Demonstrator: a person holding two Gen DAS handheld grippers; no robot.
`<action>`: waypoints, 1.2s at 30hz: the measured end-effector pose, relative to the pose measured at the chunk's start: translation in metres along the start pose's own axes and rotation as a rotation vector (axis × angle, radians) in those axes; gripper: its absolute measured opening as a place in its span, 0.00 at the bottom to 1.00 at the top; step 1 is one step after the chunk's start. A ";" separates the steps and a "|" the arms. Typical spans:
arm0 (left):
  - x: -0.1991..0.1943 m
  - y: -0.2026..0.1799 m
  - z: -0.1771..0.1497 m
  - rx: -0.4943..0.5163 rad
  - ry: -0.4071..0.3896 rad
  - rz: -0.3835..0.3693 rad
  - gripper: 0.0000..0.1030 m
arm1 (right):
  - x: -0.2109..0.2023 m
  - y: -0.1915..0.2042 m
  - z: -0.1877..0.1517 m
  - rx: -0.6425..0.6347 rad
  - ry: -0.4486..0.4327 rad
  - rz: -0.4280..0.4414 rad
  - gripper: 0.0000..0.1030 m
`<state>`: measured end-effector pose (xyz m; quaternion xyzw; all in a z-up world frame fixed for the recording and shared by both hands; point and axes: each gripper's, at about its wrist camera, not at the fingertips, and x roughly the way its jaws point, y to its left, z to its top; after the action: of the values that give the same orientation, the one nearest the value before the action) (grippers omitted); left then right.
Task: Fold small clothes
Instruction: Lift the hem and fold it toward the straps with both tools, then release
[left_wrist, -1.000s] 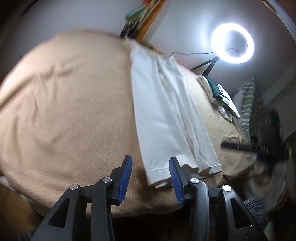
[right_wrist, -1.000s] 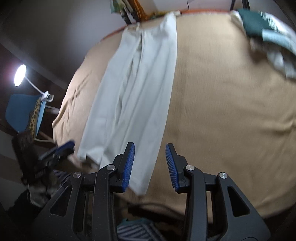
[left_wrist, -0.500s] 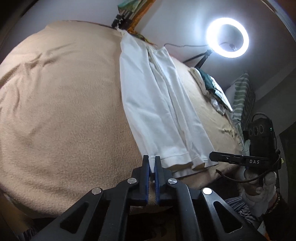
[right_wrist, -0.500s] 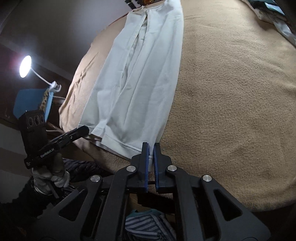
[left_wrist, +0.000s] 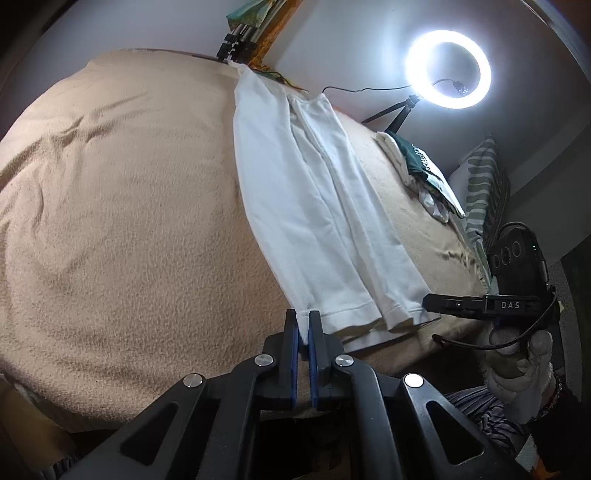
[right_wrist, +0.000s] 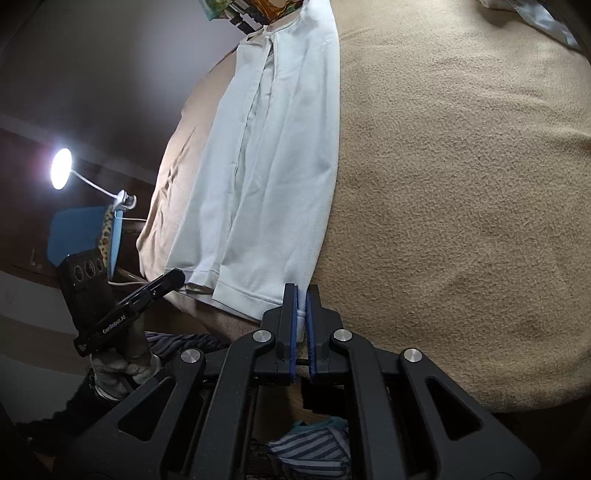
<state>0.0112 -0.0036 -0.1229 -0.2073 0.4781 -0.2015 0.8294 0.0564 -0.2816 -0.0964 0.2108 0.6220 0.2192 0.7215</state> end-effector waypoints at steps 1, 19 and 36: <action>-0.001 -0.001 0.002 -0.003 -0.003 -0.003 0.01 | -0.001 -0.001 0.001 0.005 0.000 0.006 0.05; -0.002 -0.007 0.076 -0.053 -0.048 -0.039 0.01 | -0.028 0.017 0.059 0.049 -0.126 0.084 0.05; 0.047 0.024 0.127 -0.146 -0.015 0.003 0.01 | 0.011 -0.002 0.125 0.095 -0.094 0.016 0.05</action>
<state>0.1478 0.0112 -0.1109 -0.2680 0.4853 -0.1635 0.8160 0.1817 -0.2806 -0.0895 0.2599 0.5953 0.1849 0.7375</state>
